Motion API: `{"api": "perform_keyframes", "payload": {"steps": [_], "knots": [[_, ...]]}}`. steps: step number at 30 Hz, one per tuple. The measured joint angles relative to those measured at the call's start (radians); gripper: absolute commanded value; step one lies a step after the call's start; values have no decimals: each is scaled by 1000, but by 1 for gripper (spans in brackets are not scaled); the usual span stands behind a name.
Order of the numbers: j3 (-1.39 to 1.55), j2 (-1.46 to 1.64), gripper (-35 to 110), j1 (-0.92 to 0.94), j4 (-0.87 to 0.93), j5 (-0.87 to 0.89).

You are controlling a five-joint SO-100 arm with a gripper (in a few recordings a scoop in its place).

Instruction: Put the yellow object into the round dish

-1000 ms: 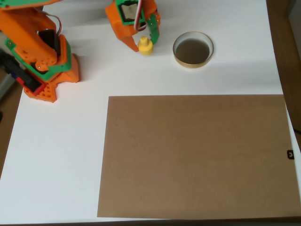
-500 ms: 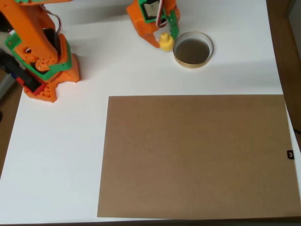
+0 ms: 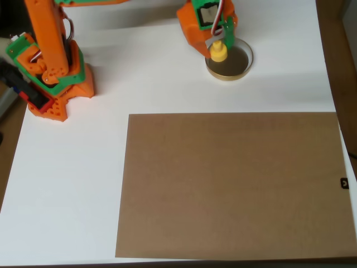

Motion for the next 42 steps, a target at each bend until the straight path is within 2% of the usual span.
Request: {"api": "perform_keyframes", "payload": {"steps": [15,25,32,42], "knots": [[-244,-227,0,-37,71,57],[-308,-302,0,-58,71,83],[-316,-331,18,-67,72,86],[-301,-336,28,-67,72,58]]}}
